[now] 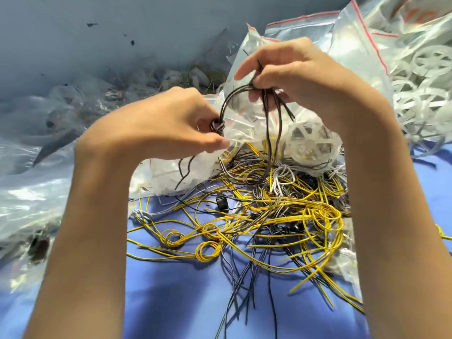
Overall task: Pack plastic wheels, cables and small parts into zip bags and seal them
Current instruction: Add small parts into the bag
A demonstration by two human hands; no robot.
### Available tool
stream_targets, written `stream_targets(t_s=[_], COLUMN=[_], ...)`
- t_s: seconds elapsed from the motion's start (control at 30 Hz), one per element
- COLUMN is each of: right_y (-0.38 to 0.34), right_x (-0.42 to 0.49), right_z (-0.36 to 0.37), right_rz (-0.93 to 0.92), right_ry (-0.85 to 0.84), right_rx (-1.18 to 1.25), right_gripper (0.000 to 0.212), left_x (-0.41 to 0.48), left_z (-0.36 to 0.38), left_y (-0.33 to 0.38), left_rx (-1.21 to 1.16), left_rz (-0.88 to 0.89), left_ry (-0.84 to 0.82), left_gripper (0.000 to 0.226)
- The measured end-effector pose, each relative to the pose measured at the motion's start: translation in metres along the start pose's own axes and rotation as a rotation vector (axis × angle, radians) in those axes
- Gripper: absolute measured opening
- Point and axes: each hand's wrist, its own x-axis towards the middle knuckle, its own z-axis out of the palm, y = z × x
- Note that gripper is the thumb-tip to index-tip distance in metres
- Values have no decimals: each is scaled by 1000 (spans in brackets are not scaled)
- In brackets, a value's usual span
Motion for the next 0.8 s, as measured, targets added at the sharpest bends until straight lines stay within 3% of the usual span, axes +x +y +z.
stream_targets(t_s=[0.1, 0.17, 0.27, 0.4, 0.47, 0.53, 0.67, 0.8], right_y=[5, 4, -5, -12, -12, -14, -21, -17], right_x=[-3, -3, -3, -4, -5, -7, -6, -3], right_z=[-9, -10, -2, 10, 8, 9, 24, 30], right_rz=[46, 20, -110, -54, -19, -64, -115, -92], right_ry=[-92, -62, -18, -221, -289, -338, -333, -350], right_rx=[-516, -656, -558, -276, -240, -256, -312, -401], right_gripper=[22, 25, 32, 40, 62, 65, 63, 46], left_x=[-1, -1, -1, -6, -8, -8, -6, -6], left_z=[-3, -4, -6, -12, -14, -14, -10, -11], left_y=[-6, -8, -8, -5, -4, -2, 1, -5], left_rx=[-95, -156, -199, -352, -422, -450, -390, -338], left_rz=[-37, -46, -6, 77, 105, 95, 59, 43], left_ry=[8, 43, 133, 227, 293, 355, 220, 123], left_gripper=[35, 38, 43, 47, 41, 41, 55, 53])
